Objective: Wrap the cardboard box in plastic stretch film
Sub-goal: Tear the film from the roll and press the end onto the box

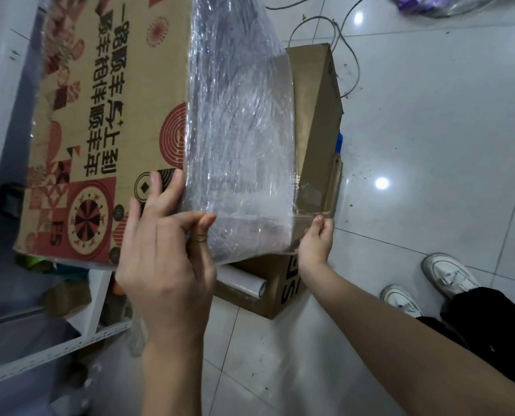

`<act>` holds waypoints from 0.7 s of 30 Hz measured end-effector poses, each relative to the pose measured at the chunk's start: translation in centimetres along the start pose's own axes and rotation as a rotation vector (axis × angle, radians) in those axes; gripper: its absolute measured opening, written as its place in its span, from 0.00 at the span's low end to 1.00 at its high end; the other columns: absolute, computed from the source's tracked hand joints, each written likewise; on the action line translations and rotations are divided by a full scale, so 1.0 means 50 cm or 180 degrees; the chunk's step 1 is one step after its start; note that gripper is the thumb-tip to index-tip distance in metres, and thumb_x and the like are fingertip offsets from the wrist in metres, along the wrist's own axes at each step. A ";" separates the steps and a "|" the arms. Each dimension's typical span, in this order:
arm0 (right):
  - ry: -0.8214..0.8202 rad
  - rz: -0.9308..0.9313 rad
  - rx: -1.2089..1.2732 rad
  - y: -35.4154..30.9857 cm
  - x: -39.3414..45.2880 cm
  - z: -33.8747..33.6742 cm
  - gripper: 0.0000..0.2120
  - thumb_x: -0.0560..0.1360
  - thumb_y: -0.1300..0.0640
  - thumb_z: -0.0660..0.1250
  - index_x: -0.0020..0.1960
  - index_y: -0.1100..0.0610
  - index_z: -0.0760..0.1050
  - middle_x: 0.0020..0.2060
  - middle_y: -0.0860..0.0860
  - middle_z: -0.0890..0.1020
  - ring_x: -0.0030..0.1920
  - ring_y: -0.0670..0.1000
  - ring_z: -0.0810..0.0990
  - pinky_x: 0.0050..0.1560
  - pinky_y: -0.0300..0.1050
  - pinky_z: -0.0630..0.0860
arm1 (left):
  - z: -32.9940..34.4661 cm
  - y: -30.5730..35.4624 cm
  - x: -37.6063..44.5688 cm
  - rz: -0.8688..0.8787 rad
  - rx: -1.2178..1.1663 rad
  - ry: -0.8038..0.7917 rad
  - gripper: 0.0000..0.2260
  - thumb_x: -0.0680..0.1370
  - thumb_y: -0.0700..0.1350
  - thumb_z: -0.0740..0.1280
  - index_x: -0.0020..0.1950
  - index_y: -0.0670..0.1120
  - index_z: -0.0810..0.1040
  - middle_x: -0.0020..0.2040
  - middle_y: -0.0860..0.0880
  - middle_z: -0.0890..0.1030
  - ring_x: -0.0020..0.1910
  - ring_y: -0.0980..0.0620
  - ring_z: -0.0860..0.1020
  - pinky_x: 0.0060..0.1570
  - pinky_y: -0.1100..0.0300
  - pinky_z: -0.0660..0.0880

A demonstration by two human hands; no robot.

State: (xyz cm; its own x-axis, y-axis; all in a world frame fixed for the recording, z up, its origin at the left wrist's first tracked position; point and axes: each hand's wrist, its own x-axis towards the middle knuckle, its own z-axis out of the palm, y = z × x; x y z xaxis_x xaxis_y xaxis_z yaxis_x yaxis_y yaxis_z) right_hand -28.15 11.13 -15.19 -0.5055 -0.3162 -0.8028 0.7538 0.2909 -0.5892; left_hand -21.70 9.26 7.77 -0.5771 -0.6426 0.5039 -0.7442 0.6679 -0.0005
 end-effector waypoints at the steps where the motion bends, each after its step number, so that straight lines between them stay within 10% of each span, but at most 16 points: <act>1: -0.0025 -0.0085 -0.0032 -0.005 0.008 0.005 0.14 0.82 0.50 0.51 0.39 0.49 0.65 0.32 0.49 0.67 0.34 0.48 0.66 0.35 0.44 0.65 | 0.001 0.001 0.000 0.0009 0.0008 0.0011 0.10 0.80 0.40 0.65 0.43 0.34 0.77 0.60 0.39 0.76 0.62 0.39 0.74 0.52 0.38 0.75; 21: -0.0512 -0.0794 -0.0365 -0.005 0.051 0.053 0.12 0.82 0.53 0.53 0.42 0.57 0.65 0.33 0.47 0.70 0.34 0.44 0.68 0.31 0.28 0.65 | 0.003 0.003 0.001 0.0090 -0.0067 0.0248 0.07 0.78 0.37 0.67 0.43 0.34 0.78 0.56 0.42 0.78 0.55 0.44 0.79 0.48 0.43 0.78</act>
State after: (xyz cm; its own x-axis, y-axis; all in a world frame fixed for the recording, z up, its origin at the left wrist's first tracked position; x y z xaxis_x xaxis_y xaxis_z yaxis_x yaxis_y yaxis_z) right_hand -28.49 7.84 -16.86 -0.5890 -0.5266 -0.6130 0.5580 0.2836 -0.7799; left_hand -21.89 9.28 7.69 -0.5693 -0.5927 0.5697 -0.7203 0.6937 0.0019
